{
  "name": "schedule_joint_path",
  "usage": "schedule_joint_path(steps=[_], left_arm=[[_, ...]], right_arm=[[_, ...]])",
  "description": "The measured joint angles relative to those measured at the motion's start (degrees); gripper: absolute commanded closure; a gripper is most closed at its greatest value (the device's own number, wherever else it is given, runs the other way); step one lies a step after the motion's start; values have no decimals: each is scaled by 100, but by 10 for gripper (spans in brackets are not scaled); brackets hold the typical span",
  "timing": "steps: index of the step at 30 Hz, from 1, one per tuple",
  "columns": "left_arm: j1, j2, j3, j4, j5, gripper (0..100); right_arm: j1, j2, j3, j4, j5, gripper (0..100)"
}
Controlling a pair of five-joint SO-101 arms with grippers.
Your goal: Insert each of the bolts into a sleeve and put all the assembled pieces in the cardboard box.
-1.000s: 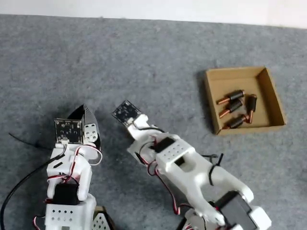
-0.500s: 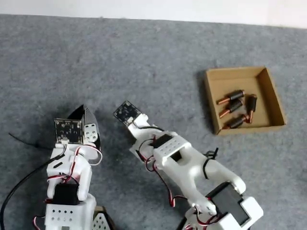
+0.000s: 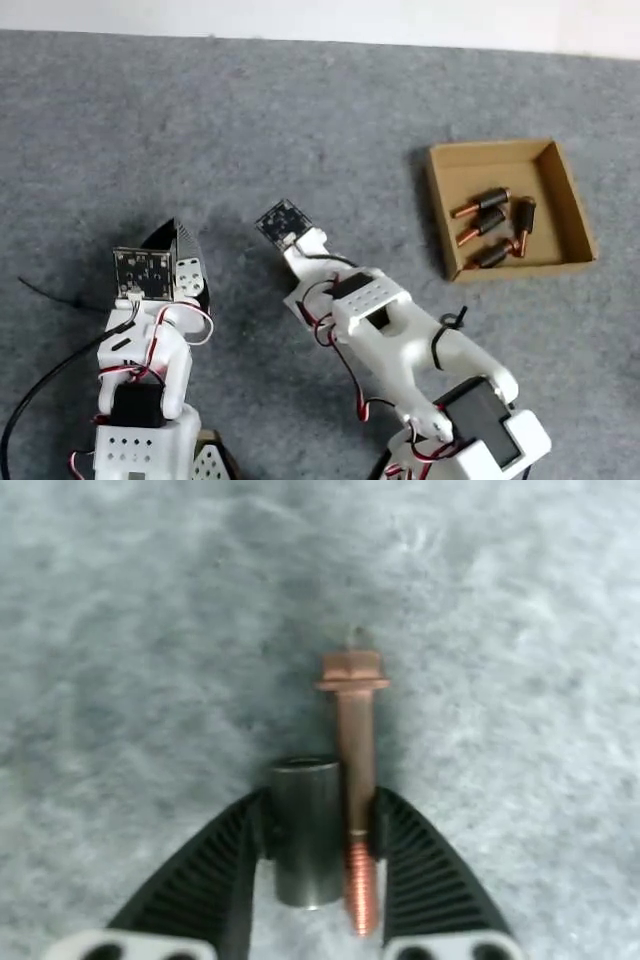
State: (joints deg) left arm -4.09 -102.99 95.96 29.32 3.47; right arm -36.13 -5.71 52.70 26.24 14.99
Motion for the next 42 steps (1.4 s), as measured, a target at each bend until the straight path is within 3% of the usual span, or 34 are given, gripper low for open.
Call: schedule_joint_path(steps=[9,26,42], left_arm=[[0,0,0,0,0,994],[0,0,0,0,0,994],[0,0,0,0,0,994]], right_arm=[[466,-440,88,44,0,992],[554,-4782,2567,-211,35,992],[1160,-5996,3235,-211,35,992]])
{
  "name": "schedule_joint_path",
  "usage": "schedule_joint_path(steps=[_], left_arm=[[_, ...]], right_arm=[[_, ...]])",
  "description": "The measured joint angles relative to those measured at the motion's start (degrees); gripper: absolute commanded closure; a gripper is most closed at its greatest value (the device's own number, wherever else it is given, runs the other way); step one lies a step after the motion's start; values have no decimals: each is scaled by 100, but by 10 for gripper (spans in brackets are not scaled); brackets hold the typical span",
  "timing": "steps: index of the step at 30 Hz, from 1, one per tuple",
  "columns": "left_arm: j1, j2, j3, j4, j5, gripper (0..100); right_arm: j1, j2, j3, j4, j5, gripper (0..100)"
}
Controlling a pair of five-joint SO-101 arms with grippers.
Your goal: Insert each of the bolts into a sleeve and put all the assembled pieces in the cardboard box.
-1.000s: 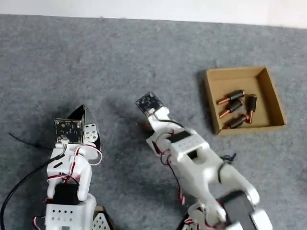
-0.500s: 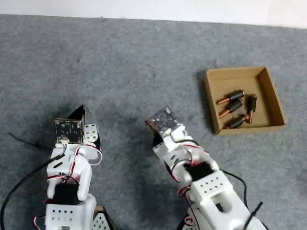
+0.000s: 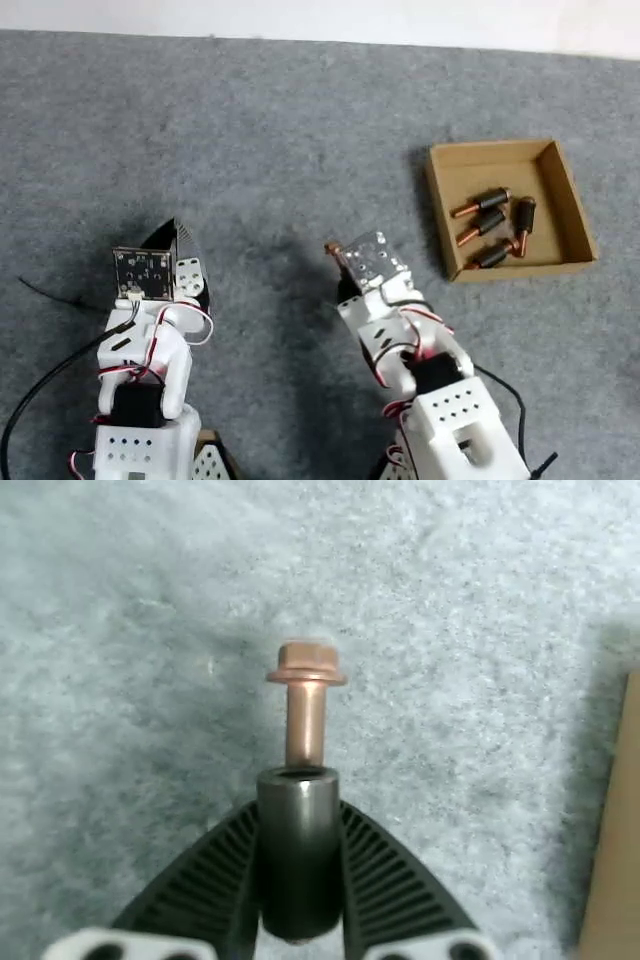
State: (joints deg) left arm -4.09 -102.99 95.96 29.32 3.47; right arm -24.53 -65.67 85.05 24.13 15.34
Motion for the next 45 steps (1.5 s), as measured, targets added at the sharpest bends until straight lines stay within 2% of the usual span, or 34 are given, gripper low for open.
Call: schedule_joint_path(steps=[12,18,21,45], left_arm=[[0,0,0,0,18,994],[0,0,0,0,18,994],[0,0,0,0,18,994],[0,0,0,0,18,994]], right_arm=[[527,-1785,765,0,-387,992],[519,-2954,1099,-809,-404,992],[536,-3341,1099,-870,-404,992],[527,-3455,1099,-844,-404,993]])
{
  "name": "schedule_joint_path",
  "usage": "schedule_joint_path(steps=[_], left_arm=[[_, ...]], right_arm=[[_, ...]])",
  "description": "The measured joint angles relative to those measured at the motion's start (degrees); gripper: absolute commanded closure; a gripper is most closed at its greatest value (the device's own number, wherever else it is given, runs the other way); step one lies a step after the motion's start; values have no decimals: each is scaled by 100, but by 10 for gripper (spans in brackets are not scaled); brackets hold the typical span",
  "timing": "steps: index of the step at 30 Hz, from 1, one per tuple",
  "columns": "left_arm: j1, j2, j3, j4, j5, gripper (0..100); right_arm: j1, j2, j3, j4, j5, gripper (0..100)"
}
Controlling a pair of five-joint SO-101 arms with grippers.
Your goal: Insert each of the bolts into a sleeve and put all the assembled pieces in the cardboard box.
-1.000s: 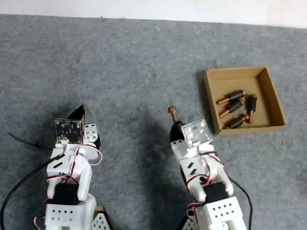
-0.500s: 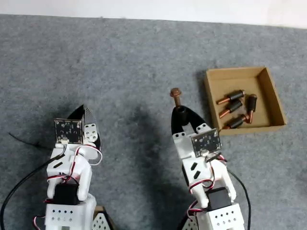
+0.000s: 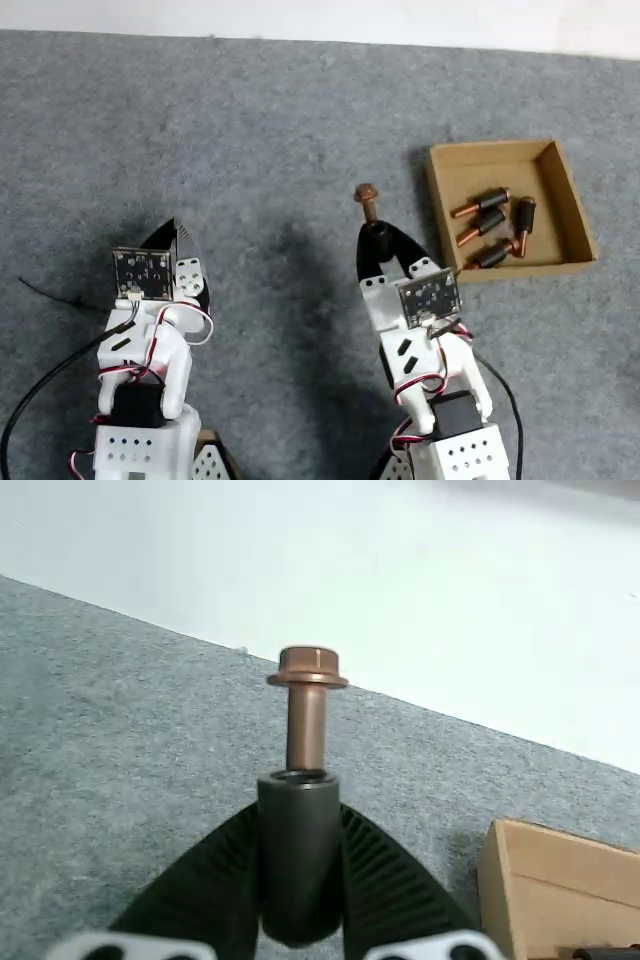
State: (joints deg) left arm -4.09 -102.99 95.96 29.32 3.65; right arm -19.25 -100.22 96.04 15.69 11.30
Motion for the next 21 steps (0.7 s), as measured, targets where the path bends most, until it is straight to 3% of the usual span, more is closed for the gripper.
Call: schedule_joint_path(steps=[9,16,21], left_arm=[[0,0,0,0,0,993],[0,0,0,0,0,993],[0,0,0,0,9,993]], right_arm=[[0,-9,0,888,0,988],[0,-18,0,1125,0,882],[0,-18,0,1354,-9,879]])
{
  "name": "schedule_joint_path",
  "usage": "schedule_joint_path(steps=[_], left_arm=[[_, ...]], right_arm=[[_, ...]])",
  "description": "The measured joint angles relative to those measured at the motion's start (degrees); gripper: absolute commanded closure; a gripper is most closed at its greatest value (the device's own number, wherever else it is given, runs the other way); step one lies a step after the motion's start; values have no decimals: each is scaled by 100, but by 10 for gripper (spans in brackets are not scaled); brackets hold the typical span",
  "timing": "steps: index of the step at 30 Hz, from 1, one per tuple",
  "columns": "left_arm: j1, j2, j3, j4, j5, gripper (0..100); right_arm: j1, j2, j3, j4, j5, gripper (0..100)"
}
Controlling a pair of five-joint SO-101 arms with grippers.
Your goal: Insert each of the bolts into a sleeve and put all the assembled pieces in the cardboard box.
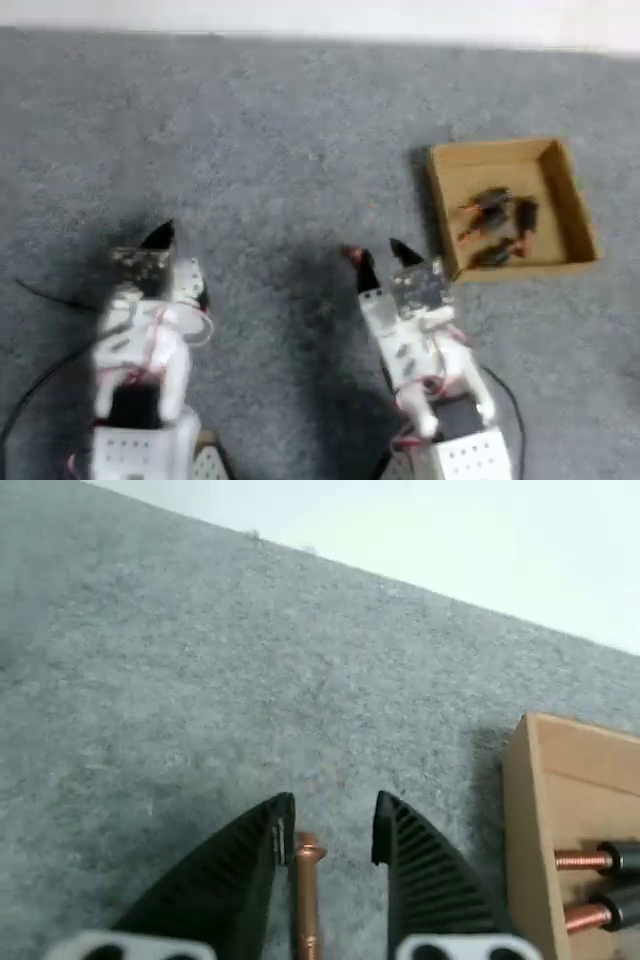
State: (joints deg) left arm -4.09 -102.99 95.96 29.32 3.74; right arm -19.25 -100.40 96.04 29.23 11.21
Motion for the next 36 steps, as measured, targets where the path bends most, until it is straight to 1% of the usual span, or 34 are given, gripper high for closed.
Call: schedule_joint_path(steps=[12,16,21,26,30,36], left_arm=[[0,0,0,-9,0,992],[0,0,0,-9,0,991],[0,0,0,-9,0,990],[149,0,0,-9,0,990],[149,0,0,-9,0,990],[149,0,0,-9,0,990]], right_arm=[[0,-53,0,62,0,879],[0,-53,0,281,273,879],[0,-53,0,457,299,879],[-9,-26,0,519,299,879],[-246,563,0,580,299,879],[-229,2268,-123,167,299,879]])
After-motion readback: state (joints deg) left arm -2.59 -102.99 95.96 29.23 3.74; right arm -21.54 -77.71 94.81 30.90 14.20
